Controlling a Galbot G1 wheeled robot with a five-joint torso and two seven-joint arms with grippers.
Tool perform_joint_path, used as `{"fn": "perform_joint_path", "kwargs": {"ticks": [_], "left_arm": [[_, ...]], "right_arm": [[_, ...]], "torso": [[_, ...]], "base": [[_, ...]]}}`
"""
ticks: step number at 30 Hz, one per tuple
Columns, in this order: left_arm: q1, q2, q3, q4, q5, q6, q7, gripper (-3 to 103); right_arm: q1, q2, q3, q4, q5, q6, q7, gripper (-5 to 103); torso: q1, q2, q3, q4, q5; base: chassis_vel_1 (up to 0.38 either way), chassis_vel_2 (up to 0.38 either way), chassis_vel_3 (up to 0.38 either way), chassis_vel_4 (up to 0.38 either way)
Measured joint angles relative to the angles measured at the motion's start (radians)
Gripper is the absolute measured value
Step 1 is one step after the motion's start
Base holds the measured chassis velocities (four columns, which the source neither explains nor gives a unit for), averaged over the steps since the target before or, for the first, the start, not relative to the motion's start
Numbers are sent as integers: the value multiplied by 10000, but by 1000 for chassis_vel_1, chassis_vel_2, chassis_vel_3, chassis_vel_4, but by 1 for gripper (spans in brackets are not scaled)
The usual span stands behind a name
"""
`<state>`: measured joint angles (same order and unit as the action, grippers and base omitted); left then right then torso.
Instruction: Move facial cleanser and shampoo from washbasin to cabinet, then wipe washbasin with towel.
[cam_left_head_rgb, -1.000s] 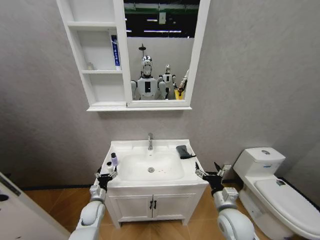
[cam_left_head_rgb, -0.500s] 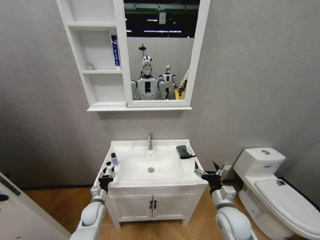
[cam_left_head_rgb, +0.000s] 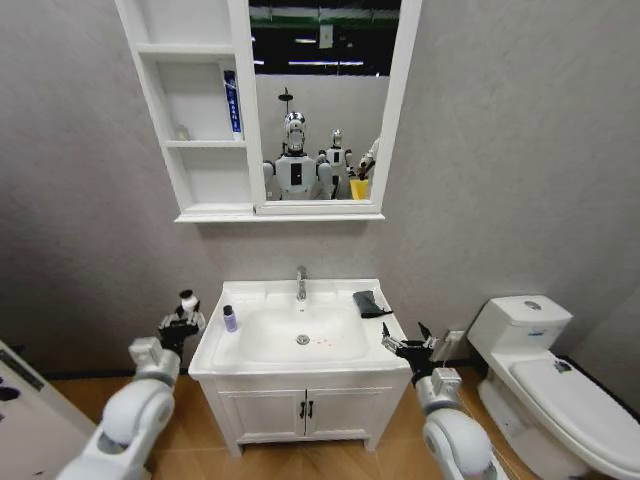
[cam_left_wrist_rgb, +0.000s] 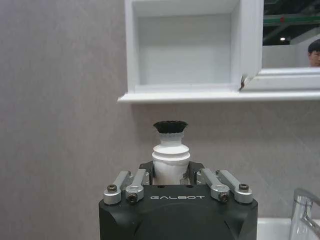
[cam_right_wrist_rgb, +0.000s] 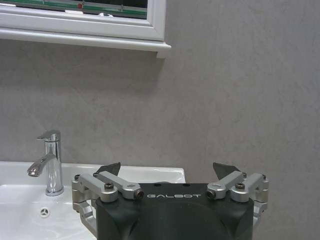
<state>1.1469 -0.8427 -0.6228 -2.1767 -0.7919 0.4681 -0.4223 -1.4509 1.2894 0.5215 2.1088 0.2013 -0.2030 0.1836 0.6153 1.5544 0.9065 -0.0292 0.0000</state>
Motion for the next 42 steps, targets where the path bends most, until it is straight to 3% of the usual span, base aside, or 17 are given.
{"fn": "perform_joint_path", "kwargs": {"ticks": [1,2,3,5,6,8,9,12,13,16,19,20,23,28,29,33,42], "left_arm": [[0,0,0,0,0,0,0,36],[-837,691,201,160,-705,489,-270,36],[-837,691,201,160,-705,489,-270,36],[-2574,1561,944,763,-1513,890,-439,36],[-2574,1561,944,763,-1513,890,-439,36],[-4984,2023,2172,1767,-2059,1136,-440,36],[-4984,2023,2172,1767,-2059,1136,-440,36],[-8350,1912,4228,3742,-2394,1260,-207,36],[-8350,1912,4228,3742,-2394,1260,-207,36],[-9985,1525,5295,5030,-2564,1313,12,36],[-11720,717,6372,6588,-2590,1293,448,36],[-11720,717,6372,6588,-2590,1293,448,36],[-12806,-470,6920,8723,-2084,1108,1048,36],[-13143,-1063,7122,9909,-1658,836,1504,36],[-13313,-1367,7152,10640,-1162,470,1933,36],[-13500,-1712,7013,11534,-673,122,2283,36],[-13493,-1942,6752,12086,-195,-28,2364,36]], "right_arm": [[0,0,0,0,0,0,0,100],[0,-1,3,0,-35,0,-13,100],[0,-1,3,0,-35,0,-13,100],[-6,-1,68,-10,-43,-2,-26,100],[-6,-1,68,-10,-43,-2,-26,100],[-36,4,158,-49,-41,-2,-34,100],[-36,4,158,-49,-41,-2,-34,100],[-114,36,281,-102,-136,78,-51,100],[-114,36,281,-102,-136,78,-51,100],[-144,45,335,-143,-149,109,-56,100],[-157,55,401,-203,-146,134,-57,100],[-157,55,401,-203,-146,134,-57,100],[-219,67,512,-267,-120,215,-54,100],[-350,108,564,-337,-131,333,-56,100],[-401,129,577,-343,-140,374,-58,100],[-400,117,577,-343,-143,386,-59,100],[-372,59,577,-463,-126,426,-59,100]], "torso": [[0,0,0,0,0],[0,0,1,1,2],[0,0,1,1,2],[1,0,2,7,-5],[1,0,2,7,-5],[0,0,2,4,1],[0,0,2,4,1],[2,-1,2,5,2],[2,-1,2,5,2],[2,-1,3,4,-1],[4,-2,3,0,4],[4,-2,3,0,4],[3,-3,3,3,1],[3,-3,3,5,0],[3,-3,3,4,0],[2,-3,2,5,0],[0,-1,1,5,0]], "base": [[0,0,0,0],[0,0,0,0],[0,0,0,0],[0,0,0,0],[0,0,0,0],[0,0,0,0],[0,0,0,0],[0,0,0,0],[0,0,0,0],[0,0,0,0],[0,0,0,0],[0,0,0,0],[0,0,0,0],[0,0,0,0],[0,0,0,0],[0,0,0,0],[0,0,0,0]]}}
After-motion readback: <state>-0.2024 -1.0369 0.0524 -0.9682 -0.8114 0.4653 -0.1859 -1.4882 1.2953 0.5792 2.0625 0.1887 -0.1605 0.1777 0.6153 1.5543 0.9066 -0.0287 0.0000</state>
